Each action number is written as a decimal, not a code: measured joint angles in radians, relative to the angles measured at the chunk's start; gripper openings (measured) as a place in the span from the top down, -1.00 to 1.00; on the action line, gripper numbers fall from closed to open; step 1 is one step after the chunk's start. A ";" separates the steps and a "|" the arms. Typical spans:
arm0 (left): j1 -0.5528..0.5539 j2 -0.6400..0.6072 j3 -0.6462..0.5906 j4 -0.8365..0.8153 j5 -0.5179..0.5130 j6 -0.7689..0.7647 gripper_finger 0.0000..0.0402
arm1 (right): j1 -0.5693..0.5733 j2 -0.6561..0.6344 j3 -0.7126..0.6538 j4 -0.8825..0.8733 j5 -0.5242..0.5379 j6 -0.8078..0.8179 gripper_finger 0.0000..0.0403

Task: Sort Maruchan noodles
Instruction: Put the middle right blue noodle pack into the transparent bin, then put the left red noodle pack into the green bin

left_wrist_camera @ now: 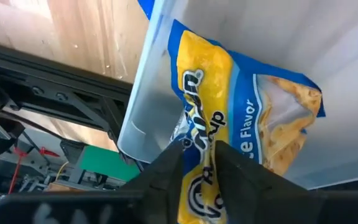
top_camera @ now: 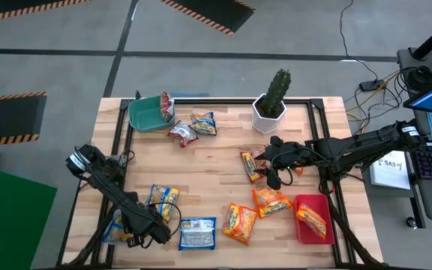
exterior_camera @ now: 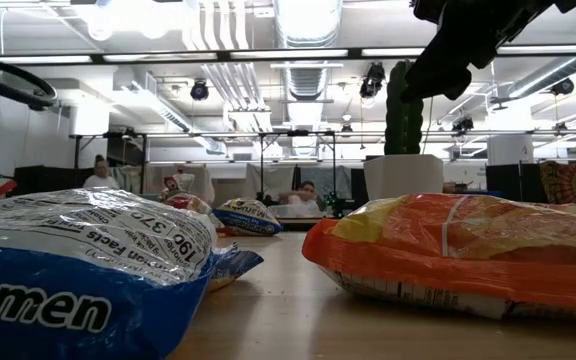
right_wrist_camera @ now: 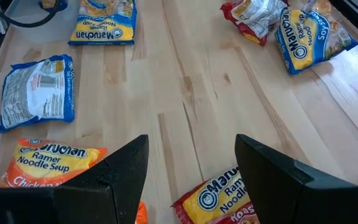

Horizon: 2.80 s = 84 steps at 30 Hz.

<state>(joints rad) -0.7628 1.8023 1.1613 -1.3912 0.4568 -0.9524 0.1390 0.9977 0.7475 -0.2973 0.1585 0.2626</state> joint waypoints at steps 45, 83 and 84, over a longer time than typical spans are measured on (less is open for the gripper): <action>0.166 -0.828 -0.354 1.035 -1.596 0.893 0.82 | -0.049 0.309 0.093 0.348 0.150 0.078 -0.13; 0.164 -1.498 -0.553 0.983 -1.835 1.081 0.82 | -0.236 1.167 0.959 0.384 0.157 -0.169 -0.09; 0.164 -1.502 -0.554 0.983 -1.835 1.078 0.82 | -0.238 1.183 0.973 0.378 0.157 -0.166 -0.09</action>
<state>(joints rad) -0.5987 0.2998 0.6075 -0.4080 -1.3781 0.1257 -0.0994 2.1805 1.7202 0.0806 0.3157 0.0966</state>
